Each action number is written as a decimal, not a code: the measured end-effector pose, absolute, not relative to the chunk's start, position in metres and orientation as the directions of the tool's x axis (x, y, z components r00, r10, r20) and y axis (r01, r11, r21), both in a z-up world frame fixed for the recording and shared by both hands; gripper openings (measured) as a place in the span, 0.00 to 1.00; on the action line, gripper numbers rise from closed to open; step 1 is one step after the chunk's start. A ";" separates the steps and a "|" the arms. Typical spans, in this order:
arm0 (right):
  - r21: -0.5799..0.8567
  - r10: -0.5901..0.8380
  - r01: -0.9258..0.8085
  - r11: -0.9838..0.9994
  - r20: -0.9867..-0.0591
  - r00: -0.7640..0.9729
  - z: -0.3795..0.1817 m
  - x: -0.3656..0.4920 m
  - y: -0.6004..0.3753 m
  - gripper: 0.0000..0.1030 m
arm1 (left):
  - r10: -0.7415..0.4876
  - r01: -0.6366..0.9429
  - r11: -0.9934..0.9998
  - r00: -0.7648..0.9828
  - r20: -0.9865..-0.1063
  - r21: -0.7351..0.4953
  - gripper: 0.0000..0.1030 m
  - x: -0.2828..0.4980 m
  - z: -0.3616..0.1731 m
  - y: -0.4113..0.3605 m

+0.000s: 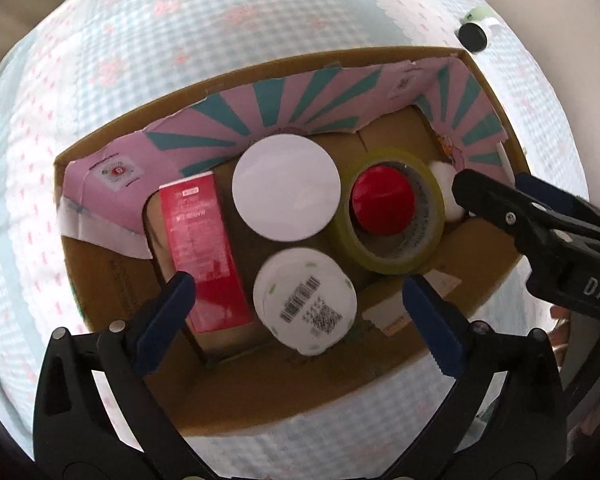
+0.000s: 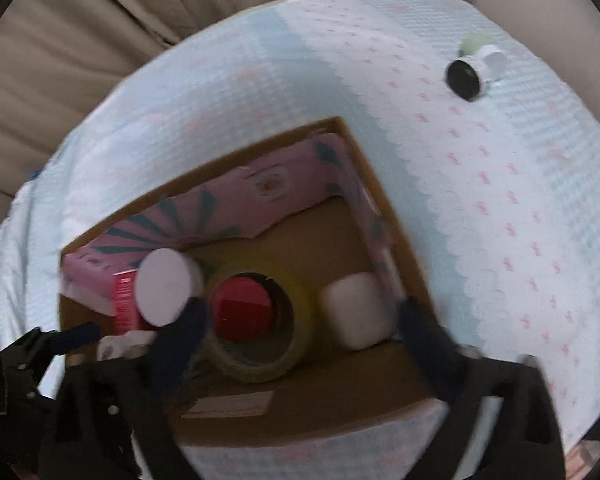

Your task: Organize rigid objects

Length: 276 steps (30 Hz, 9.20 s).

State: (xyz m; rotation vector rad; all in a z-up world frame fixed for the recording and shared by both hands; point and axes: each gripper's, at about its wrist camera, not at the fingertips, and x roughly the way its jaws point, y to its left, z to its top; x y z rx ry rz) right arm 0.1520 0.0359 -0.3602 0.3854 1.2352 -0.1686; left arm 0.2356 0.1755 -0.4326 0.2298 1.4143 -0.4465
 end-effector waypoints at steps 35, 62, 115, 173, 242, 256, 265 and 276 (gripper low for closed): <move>0.110 0.022 0.176 0.978 -0.898 0.439 -0.209 0.114 0.028 1.00 | -0.177 0.187 0.975 0.339 -0.924 -0.119 1.00 0.176 -0.268 0.217; 0.054 0.057 -0.022 0.998 -0.824 0.564 -0.081 0.131 -0.216 1.00 | -0.199 0.068 0.979 0.553 -0.809 -0.194 1.00 0.167 -0.158 -0.023; 0.063 0.294 -0.887 0.458 -0.952 0.085 -0.423 0.337 -0.290 0.54 | -0.299 0.880 0.458 0.020 -0.954 -0.125 0.56 0.398 -0.508 -0.271; 0.190 0.367 -0.385 0.903 -0.808 0.460 -0.083 0.179 -0.122 0.38 | -0.239 0.094 0.970 0.551 -0.799 -0.226 0.55 0.206 -0.144 0.055; 0.202 0.148 0.183 0.962 -0.950 0.276 -0.340 0.189 0.036 1.00 | -0.166 0.267 0.958 0.237 -0.957 -0.100 1.00 0.265 -0.376 0.239; 0.200 0.163 0.043 0.979 -0.889 0.427 -0.181 0.143 0.007 1.00 | -0.109 0.118 0.991 0.445 -0.889 -0.062 1.00 0.196 -0.217 0.201; 0.099 0.100 -0.037 0.994 -0.773 0.626 -0.038 0.080 -0.032 1.00 | -0.095 0.069 0.996 0.718 -0.689 -0.065 1.00 0.114 -0.072 0.166; 0.054 0.040 -0.007 0.999 -0.657 0.753 0.009 0.022 -0.045 1.00 | -0.062 0.082 0.997 0.836 -0.545 0.011 1.00 0.066 -0.023 0.128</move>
